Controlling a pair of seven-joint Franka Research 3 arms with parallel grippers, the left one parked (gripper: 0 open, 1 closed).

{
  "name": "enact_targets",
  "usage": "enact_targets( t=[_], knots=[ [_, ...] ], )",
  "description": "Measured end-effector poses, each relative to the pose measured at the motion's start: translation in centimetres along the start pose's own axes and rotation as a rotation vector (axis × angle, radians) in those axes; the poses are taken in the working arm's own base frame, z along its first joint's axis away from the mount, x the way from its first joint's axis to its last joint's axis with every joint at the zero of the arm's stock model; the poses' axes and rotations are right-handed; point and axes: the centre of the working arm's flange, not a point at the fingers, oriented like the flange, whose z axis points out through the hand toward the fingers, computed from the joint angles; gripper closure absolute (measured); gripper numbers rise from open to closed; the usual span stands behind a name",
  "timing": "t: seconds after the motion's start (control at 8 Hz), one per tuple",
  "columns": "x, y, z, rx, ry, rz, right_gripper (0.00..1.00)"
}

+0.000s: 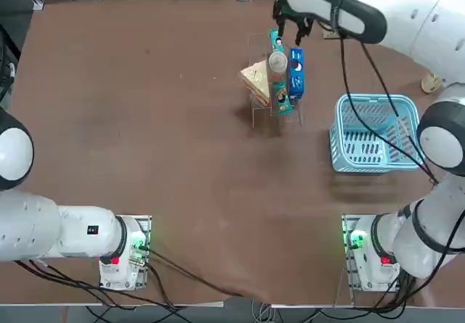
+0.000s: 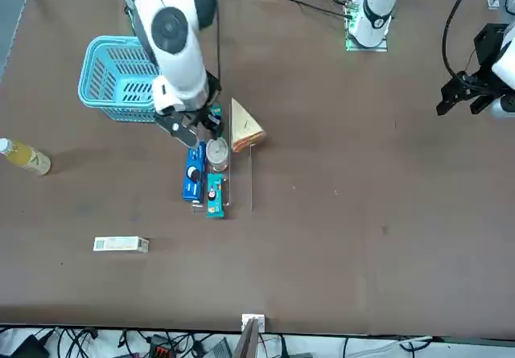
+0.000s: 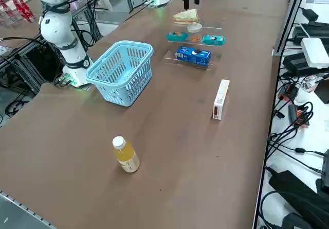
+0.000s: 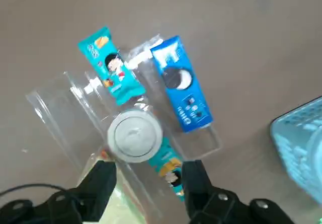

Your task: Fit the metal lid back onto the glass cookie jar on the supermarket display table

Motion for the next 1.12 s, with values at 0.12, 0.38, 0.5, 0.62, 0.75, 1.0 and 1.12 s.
enact_targets(
  t=[0.12,0.38,0.5,0.62,0.75,1.0,1.12],
  knots=[
    [1.5,2.3,-1.9,-0.021,-0.009,-0.042,0.18],
    [5.3,9.0,-5.9,-0.056,-0.052,-0.167,0.14],
    [7.1,13.0,-8.0,-0.062,-0.075,-0.234,0.12],
    [8.5,16.7,-9.9,-0.060,-0.094,-0.299,0.10],
    [9.5,20.2,-11.6,-0.054,-0.108,-0.364,0.08],
    [11.0,26.8,-14.4,-0.037,-0.119,-0.450,0.03],
    [11.6,29.8,-15.7,-0.025,-0.111,-0.487,0.01]
  ],
)
